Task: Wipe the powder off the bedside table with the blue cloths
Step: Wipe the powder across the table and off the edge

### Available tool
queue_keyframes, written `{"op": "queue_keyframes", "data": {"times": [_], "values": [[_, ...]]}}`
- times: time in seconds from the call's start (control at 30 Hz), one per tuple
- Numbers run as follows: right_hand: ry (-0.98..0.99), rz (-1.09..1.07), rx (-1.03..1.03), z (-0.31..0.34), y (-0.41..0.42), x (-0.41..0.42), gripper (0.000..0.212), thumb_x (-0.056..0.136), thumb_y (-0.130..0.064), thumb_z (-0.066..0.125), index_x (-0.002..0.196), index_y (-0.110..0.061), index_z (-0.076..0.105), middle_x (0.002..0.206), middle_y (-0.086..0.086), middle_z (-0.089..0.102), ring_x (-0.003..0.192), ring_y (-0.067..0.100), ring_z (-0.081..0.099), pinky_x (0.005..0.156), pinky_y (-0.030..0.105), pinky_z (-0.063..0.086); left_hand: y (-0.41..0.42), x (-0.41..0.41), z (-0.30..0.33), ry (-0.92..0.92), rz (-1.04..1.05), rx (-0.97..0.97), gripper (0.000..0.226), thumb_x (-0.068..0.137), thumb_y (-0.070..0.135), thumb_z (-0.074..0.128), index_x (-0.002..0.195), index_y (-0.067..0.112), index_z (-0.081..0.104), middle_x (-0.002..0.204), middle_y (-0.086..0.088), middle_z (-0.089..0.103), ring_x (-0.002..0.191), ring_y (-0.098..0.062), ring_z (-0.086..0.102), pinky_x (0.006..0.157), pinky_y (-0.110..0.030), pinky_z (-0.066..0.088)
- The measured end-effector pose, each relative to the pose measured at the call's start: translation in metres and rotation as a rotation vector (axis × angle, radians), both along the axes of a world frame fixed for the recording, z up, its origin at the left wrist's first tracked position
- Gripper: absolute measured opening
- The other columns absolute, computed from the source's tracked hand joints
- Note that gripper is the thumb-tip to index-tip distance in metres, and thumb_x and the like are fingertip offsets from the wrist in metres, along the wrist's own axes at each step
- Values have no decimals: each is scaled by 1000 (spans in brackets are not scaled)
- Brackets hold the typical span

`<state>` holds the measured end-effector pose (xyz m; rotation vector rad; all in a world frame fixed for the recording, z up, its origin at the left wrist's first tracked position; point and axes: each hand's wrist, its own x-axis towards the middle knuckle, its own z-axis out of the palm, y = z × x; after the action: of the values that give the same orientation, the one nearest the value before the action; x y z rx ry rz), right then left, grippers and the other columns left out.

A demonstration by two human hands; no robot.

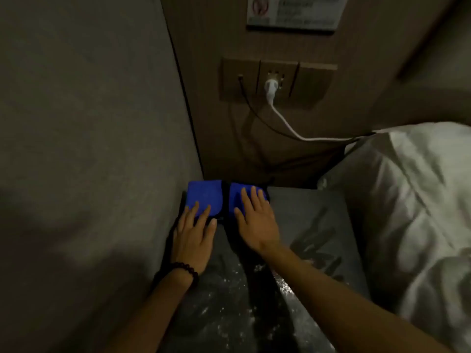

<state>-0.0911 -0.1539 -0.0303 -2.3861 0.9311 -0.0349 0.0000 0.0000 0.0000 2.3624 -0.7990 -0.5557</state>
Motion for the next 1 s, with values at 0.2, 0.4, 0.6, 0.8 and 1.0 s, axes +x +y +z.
{"op": "queue_keyframes", "data": {"times": [0.2,0.4,0.6,0.8,1.0], "values": [[125,32,-214,-29,-1,45,62,109,-48,11,162,-21,-5,170,7,-12,155,24,-18,124,45,-12,11,15,-36,-104,-95,205,67,87,61,-4,150,41,4,161,12,-12,148,-14,-12,121,-42,-3],[155,72,-290,-33,-6,39,59,109,-44,8,162,-21,-5,170,4,-12,155,21,-18,125,46,-11,5,13,-39,-36,-18,217,67,88,65,1,150,43,11,162,16,-5,149,-17,-6,120,-43,5],[193,71,-262,-30,-23,19,58,109,-42,7,162,-25,-7,169,1,-16,154,19,-21,125,49,-11,-3,13,-31,55,11,232,55,99,55,21,151,39,19,162,13,-1,149,-19,-8,120,-41,1],[174,60,-232,-29,-43,-5,57,108,-43,5,162,-28,-6,169,-1,-15,154,17,-21,124,45,-14,1,12,-31,11,-11,175,50,102,42,30,151,32,25,163,4,4,149,-26,-5,115,-38,0],[193,11,-234,-30,-68,-37,58,107,-45,4,162,-30,-4,170,-3,-11,154,15,-18,124,44,-13,1,12,-37,-7,-27,178,51,102,38,30,151,30,24,163,0,3,149,-30,-4,118,-47,7]]}}
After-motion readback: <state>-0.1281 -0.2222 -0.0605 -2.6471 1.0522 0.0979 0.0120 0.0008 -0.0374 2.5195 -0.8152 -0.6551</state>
